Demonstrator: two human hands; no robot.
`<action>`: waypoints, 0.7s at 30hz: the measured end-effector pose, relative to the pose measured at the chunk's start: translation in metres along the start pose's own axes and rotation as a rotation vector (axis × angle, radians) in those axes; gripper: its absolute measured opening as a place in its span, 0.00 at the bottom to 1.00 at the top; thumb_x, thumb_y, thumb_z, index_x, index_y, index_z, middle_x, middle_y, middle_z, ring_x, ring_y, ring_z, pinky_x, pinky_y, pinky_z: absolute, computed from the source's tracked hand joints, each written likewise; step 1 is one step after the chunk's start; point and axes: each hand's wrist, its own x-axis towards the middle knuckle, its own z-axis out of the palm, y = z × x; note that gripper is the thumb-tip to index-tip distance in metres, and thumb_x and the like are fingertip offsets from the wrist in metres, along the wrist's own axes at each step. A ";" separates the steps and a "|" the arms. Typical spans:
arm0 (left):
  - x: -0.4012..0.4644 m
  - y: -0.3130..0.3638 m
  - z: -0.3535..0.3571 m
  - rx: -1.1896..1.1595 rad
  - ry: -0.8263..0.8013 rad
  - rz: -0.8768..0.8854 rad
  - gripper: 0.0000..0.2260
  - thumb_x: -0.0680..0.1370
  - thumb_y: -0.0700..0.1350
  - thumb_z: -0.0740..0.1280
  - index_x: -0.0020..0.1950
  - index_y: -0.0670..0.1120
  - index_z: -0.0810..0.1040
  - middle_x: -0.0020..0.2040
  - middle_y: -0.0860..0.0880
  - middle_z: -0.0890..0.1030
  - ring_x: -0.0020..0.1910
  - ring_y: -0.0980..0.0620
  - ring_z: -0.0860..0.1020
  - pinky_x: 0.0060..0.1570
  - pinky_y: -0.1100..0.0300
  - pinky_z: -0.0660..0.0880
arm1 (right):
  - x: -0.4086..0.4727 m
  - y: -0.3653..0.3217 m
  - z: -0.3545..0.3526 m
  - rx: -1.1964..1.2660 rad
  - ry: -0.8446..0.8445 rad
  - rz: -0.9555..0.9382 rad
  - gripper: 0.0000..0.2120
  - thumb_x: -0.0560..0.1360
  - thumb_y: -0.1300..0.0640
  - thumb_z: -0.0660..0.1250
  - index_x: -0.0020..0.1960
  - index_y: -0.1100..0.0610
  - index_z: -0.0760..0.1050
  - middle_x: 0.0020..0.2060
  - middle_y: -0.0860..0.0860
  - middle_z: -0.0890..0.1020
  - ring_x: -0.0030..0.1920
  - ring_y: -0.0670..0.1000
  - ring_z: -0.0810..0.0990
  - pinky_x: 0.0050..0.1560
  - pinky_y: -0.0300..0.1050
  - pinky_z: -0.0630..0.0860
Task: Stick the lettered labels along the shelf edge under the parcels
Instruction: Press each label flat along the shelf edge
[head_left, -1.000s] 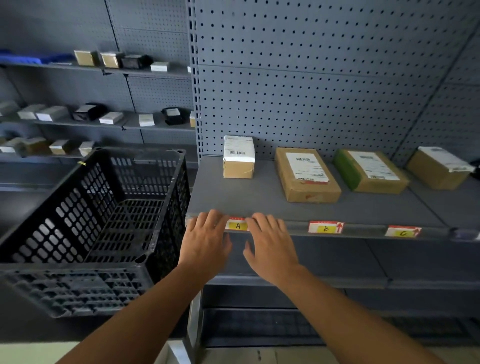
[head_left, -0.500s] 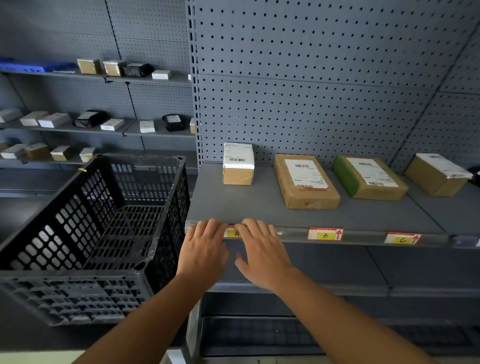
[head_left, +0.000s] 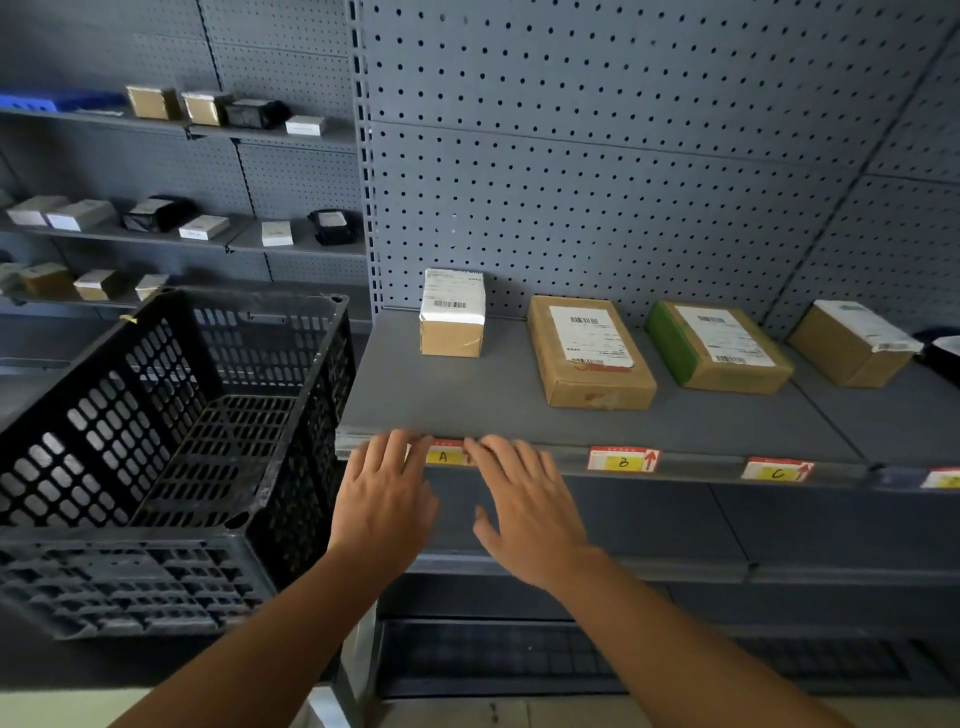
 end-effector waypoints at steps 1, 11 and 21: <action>-0.003 0.008 0.002 0.022 -0.016 0.018 0.24 0.74 0.47 0.67 0.70 0.44 0.71 0.62 0.45 0.74 0.60 0.44 0.73 0.63 0.47 0.71 | -0.009 0.010 0.001 -0.013 0.015 0.001 0.34 0.76 0.48 0.64 0.79 0.53 0.57 0.72 0.50 0.68 0.70 0.53 0.67 0.73 0.53 0.66; 0.000 0.113 0.035 0.097 -0.062 -0.141 0.34 0.73 0.46 0.67 0.77 0.38 0.62 0.73 0.40 0.67 0.73 0.40 0.66 0.73 0.44 0.64 | -0.078 0.148 -0.008 -0.079 0.133 0.053 0.34 0.75 0.55 0.65 0.79 0.58 0.61 0.74 0.54 0.69 0.74 0.56 0.68 0.74 0.58 0.64; 0.022 0.208 0.043 0.060 -0.086 0.058 0.36 0.75 0.51 0.68 0.80 0.43 0.59 0.78 0.44 0.65 0.79 0.46 0.60 0.75 0.44 0.62 | -0.095 0.176 -0.005 -0.002 0.081 -0.055 0.37 0.76 0.55 0.66 0.81 0.59 0.55 0.80 0.57 0.61 0.80 0.56 0.57 0.78 0.57 0.60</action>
